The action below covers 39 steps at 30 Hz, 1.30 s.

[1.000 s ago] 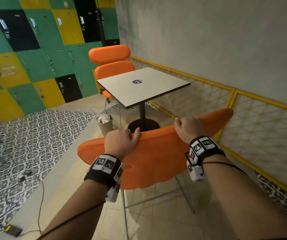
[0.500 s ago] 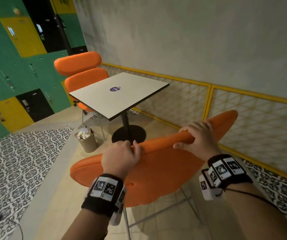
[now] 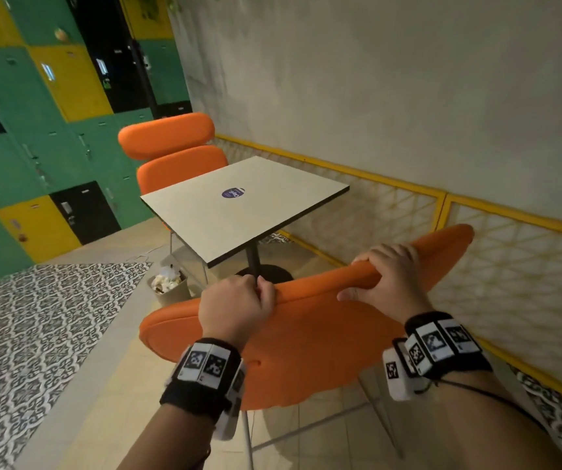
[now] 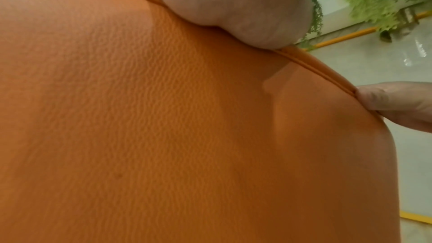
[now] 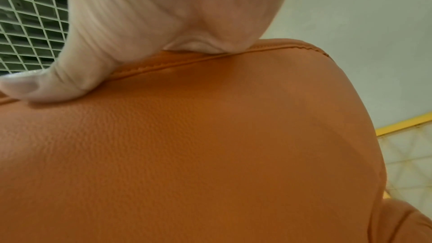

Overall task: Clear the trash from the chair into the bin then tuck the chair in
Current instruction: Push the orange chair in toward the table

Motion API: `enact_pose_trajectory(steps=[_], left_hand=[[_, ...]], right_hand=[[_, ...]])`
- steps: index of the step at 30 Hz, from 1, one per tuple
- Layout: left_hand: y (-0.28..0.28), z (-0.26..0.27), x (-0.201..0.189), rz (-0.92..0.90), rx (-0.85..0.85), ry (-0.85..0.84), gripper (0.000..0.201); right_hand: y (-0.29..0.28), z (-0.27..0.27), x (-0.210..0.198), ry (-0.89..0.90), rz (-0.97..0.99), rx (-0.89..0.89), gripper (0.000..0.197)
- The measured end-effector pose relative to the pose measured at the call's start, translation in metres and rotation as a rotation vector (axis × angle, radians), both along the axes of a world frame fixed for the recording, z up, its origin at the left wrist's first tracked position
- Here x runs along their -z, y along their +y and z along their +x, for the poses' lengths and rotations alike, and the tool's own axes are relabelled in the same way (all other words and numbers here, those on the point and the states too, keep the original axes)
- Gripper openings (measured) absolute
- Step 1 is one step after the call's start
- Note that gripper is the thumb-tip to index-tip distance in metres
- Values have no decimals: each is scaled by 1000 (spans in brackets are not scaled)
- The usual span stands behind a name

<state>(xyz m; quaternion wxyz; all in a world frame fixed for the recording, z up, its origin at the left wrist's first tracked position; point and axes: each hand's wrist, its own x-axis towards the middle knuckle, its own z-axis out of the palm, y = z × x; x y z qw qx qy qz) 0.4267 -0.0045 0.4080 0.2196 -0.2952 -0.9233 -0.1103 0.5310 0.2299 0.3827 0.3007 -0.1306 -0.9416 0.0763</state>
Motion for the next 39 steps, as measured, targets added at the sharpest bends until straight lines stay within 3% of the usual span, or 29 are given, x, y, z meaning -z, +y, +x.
enact_pose_trajectory(steps=[6,13,19,31,39], left_hand=[[81,-36,-9,-50,-79,-68,46],[157,-91,-12,-2,-143,-68,44],[205,-149,-7,67,-153,-12,45],[303,-202,-9,0,-212,-87,43],[352,-222,-1,47,-289,-15,48]], right_hand=[[89,-59,-7,-95,-29,-48,87],[151,-122,-2,-168,-55,-103,58],[197,-181,-4,-178,-27,-106,95],[305,-274,-4,-178,-109,-180,67],[356,-307,-6,-148,-70,-278,75]])
